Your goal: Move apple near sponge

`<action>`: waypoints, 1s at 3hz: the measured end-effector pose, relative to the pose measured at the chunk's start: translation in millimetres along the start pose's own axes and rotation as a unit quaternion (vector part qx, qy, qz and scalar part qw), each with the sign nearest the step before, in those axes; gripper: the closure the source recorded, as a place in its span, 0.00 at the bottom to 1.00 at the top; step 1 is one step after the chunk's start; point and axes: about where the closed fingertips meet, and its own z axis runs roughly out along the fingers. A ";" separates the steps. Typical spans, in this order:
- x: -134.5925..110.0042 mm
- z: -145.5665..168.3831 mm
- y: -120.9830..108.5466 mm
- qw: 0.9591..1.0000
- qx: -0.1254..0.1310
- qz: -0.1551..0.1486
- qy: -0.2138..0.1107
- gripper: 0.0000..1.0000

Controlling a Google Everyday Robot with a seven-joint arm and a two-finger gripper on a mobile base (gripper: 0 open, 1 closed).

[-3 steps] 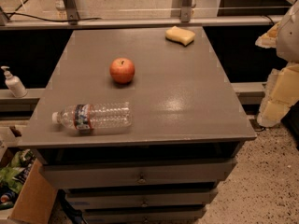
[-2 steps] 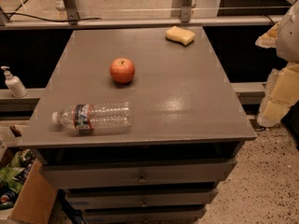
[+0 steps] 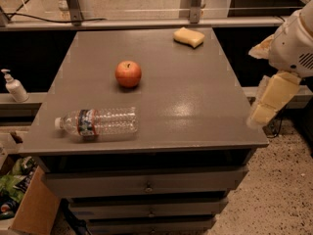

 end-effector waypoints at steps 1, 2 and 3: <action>-14.7 25.6 -14.2 0.999 -0.014 -0.007 -0.046 0.00; -35.1 44.9 -24.7 0.995 -0.027 -0.024 -0.094 0.00; -61.9 65.5 -26.6 0.989 -0.044 -0.041 -0.135 0.00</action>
Offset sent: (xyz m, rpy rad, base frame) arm 0.0654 0.0604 -0.0343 0.2842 -0.0296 0.1743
